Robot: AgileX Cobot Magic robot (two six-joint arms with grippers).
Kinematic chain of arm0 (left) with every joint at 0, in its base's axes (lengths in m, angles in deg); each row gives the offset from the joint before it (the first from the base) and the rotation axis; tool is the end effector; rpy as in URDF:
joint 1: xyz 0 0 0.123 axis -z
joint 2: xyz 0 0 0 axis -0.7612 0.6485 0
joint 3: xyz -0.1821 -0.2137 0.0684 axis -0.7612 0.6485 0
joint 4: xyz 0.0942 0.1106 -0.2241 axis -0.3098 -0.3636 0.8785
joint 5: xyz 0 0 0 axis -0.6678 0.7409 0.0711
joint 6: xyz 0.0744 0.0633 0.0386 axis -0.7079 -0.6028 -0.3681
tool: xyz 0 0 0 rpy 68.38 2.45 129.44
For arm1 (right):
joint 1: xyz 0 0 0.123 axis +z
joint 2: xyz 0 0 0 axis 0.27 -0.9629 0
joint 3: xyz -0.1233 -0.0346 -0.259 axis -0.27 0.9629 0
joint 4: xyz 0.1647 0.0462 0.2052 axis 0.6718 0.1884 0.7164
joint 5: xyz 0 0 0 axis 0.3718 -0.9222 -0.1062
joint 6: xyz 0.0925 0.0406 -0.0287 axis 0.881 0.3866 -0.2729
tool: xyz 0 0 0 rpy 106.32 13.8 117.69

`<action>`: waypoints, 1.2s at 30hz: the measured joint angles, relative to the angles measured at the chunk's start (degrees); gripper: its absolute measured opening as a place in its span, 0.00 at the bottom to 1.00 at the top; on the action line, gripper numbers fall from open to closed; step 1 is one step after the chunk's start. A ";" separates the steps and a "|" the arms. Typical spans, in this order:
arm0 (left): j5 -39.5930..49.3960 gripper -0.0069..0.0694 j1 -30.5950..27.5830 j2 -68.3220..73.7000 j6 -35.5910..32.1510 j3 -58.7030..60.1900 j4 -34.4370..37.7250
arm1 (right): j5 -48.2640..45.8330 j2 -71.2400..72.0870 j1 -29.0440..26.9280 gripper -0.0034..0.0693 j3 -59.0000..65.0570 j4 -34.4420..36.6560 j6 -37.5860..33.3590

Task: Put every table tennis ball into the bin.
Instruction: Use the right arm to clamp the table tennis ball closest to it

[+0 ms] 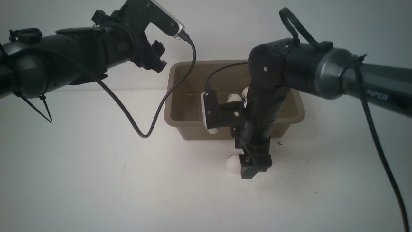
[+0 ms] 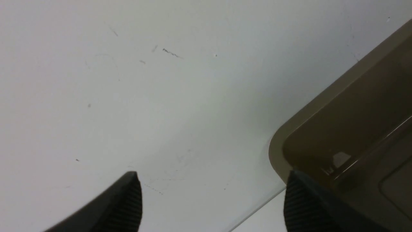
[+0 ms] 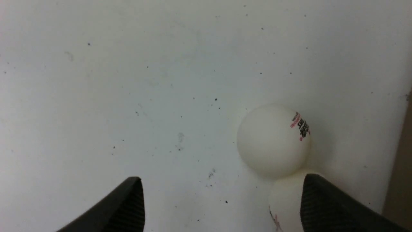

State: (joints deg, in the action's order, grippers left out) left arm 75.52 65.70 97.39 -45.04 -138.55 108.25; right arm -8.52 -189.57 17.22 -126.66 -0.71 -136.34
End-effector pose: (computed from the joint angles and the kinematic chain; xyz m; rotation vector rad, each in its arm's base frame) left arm 0.4435 -0.1135 0.2812 0.6541 1.8417 0.2715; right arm 0.3573 0.2475 0.1943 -2.2979 2.0192 0.1770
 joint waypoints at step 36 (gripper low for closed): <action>0.05 0.79 0.00 0.00 0.00 0.00 0.00 | 11.20 -6.95 0.59 0.77 0.00 -1.52 -13.71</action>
State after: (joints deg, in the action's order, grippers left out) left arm 75.57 65.70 97.39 -45.04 -138.55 108.25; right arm 2.68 -196.53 17.81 -126.66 -2.23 -150.05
